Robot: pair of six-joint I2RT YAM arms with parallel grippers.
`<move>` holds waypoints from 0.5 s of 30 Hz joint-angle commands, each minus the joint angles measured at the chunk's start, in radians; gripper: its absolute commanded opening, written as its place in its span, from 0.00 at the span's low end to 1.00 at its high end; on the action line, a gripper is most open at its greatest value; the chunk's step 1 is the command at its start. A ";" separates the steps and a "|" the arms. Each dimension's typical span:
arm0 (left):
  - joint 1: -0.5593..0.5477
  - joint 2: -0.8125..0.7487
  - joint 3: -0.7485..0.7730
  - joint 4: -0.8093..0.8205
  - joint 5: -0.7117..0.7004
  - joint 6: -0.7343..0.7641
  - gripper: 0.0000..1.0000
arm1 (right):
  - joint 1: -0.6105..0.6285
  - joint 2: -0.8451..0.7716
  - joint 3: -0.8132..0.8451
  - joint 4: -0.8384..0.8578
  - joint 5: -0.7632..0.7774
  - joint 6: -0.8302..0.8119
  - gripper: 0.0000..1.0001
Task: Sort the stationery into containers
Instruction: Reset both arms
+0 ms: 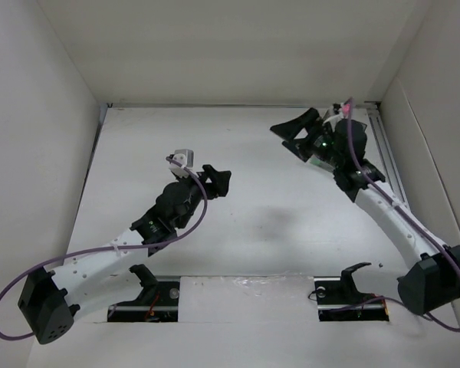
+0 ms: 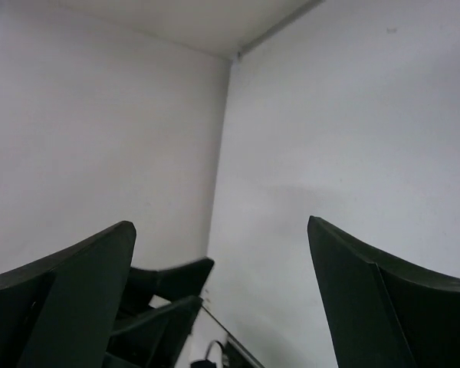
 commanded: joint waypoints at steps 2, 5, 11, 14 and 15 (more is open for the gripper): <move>0.005 0.028 0.013 0.021 -0.061 -0.004 0.84 | 0.142 0.076 -0.050 -0.065 0.141 -0.179 1.00; 0.005 0.085 0.037 -0.004 -0.087 -0.004 1.00 | 0.209 0.147 -0.064 -0.053 0.130 -0.245 1.00; 0.005 0.229 0.108 -0.024 -0.055 0.007 1.00 | 0.327 0.204 -0.104 0.010 0.241 -0.260 1.00; 0.005 0.266 0.117 -0.013 -0.055 0.021 1.00 | 0.359 0.231 -0.130 0.044 0.290 -0.249 1.00; 0.005 0.266 0.117 -0.013 -0.065 0.021 1.00 | 0.371 0.240 -0.130 0.054 0.323 -0.249 1.00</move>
